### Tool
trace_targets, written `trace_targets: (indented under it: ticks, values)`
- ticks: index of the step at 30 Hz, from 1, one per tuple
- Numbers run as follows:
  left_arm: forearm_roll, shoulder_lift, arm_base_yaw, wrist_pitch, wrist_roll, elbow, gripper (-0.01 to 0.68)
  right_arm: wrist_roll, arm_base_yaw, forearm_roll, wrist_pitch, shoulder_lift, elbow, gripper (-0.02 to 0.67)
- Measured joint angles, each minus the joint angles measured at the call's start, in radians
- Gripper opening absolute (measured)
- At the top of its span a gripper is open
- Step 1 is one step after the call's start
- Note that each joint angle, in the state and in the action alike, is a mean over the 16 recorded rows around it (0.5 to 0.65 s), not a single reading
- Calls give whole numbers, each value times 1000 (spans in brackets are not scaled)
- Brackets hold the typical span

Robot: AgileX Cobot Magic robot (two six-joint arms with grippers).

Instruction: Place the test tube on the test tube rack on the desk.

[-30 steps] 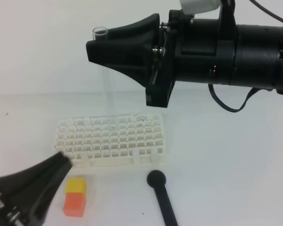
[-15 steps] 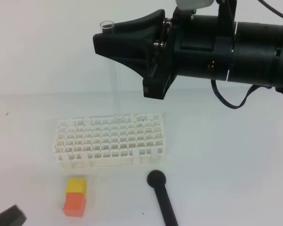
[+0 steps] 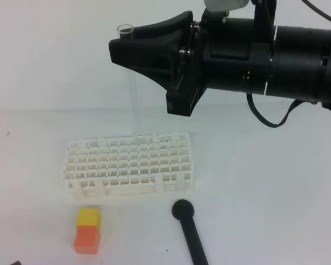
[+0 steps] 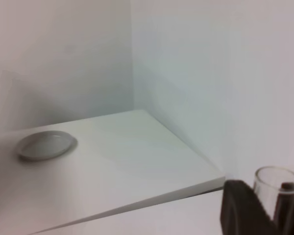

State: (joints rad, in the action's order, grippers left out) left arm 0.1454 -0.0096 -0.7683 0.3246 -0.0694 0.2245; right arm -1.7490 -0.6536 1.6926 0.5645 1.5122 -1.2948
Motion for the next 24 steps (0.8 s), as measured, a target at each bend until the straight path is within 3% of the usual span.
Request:
trace_targets:
  ticks: [18, 24]
  values:
    - [-2, 0, 1, 3, -20, -14, -1, 0, 0, 2, -73, 0, 0, 125]
    - [7, 0, 38, -28, -20, -66, -1, 0, 0, 3, -77, 0, 0, 125]
